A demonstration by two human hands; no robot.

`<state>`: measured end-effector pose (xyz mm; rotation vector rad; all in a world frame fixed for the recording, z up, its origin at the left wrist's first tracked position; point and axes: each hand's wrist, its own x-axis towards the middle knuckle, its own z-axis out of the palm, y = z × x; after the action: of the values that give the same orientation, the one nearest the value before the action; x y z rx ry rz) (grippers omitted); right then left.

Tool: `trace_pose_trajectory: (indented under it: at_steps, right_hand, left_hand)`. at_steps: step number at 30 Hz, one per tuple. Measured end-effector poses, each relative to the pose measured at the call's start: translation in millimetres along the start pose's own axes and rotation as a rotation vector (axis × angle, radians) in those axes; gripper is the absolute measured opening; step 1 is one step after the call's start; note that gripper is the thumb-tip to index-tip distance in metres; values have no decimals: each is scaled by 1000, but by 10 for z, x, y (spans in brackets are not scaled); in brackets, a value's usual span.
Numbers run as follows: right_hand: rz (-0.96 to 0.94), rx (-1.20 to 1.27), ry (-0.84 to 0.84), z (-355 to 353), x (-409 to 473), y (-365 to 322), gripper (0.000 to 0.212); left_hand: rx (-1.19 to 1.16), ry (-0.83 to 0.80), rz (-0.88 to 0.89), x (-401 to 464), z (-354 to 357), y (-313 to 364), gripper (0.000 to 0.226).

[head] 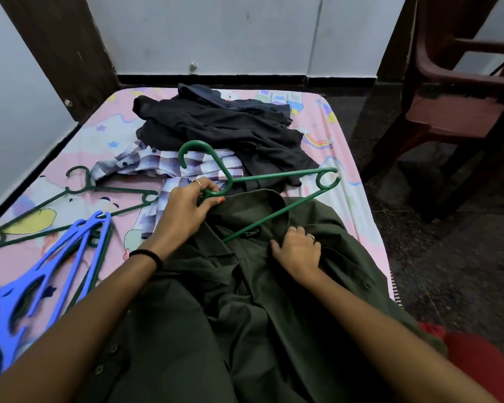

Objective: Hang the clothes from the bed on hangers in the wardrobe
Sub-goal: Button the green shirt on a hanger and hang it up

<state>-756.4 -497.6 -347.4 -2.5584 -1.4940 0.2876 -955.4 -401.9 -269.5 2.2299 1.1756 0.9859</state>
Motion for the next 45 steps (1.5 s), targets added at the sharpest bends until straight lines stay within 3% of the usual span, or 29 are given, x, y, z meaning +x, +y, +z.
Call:
trace_pose_trajectory:
  at_steps: [4,7,10,12,21,26,31,37,45]
  right_hand:
    - [139,492,-22,-79,215,158,31]
    - [152,765,48,-327,352,373,18]
    - [147,1110,11,-703,462,561,13]
    - [92,1207,-15,-972,538,650,11]
    - [-116,1023,134,-1943,589,585,16]
    - [-221,807,387,-2319,434,482,17]
    - [-357,653,710,-2671,114,392,19]
    - [-469,251,992,-3155,-191,301,24]
    - [-706,485,1109,-4185,-909,16,22]
  left_hand:
    - [23,-2,101,-29,-172,82,13]
    - [32,16,136,-38,-287,122,14]
    - [61,29,150,-27,-382,135,17]
    - [96,25,189,-26,-436,168,23]
    - [324,-57,389,-109,-568,536,43]
    - [491,-70,396,-104,-560,804,36]
    - [555,13,259,129,-721,1072,22]
    - [649,128,355,507,-1154,1699,23]
    - [599,381,468,854,-1876,2778,25]
